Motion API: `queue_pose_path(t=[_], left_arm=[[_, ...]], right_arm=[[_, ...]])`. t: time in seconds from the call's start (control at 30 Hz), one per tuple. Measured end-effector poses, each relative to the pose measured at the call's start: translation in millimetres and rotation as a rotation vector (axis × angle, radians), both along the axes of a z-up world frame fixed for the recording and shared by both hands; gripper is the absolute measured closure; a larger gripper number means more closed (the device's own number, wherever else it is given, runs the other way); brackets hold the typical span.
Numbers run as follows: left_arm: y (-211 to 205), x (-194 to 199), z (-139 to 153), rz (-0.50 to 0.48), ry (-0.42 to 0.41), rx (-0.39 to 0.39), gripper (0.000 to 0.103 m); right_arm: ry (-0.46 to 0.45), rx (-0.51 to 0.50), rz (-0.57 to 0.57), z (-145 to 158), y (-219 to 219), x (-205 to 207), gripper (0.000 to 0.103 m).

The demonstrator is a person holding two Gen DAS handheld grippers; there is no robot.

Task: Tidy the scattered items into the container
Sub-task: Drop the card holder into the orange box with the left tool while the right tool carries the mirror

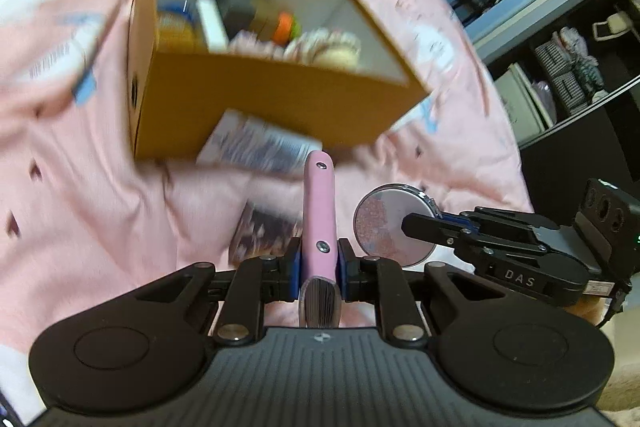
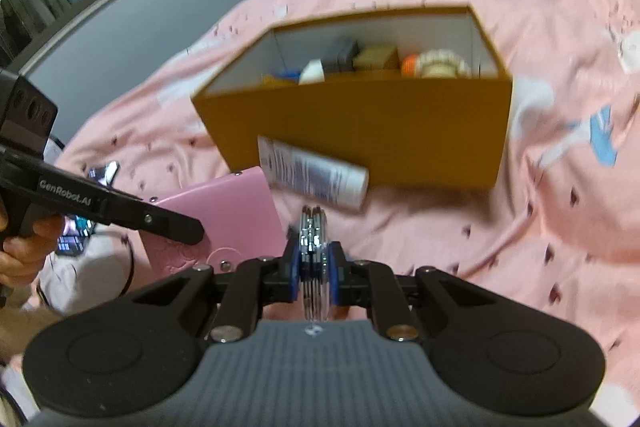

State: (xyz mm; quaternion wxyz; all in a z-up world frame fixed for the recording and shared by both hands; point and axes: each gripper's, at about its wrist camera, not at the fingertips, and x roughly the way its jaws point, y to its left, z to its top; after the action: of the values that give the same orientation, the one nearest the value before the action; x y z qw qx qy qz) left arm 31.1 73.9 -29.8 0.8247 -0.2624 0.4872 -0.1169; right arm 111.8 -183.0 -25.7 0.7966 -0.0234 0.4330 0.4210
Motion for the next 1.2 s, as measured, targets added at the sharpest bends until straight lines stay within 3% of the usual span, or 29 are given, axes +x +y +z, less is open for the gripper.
queue_pose_path(t=[0.3, 0.47, 0.73, 1.2], left_arm=[[9, 19, 62, 0.038, -0.189, 0.028, 0.083], [20, 50, 74, 0.112, -0.239, 0.012, 0.084], [31, 115, 33, 0.273, -0.198, -0.089, 0.084], [18, 153, -45, 0.521, -0.044, -0.269, 0.084]], right_arm=[[-0.156, 0.079, -0.006, 52, 11, 16, 0.088], [-0.245, 0.094, -0.007, 70, 22, 31, 0.088], [-0.412, 0.059, -0.047, 80, 53, 66, 0.088], [-0.369, -0.002, -0.132, 47, 72, 113, 0.088]])
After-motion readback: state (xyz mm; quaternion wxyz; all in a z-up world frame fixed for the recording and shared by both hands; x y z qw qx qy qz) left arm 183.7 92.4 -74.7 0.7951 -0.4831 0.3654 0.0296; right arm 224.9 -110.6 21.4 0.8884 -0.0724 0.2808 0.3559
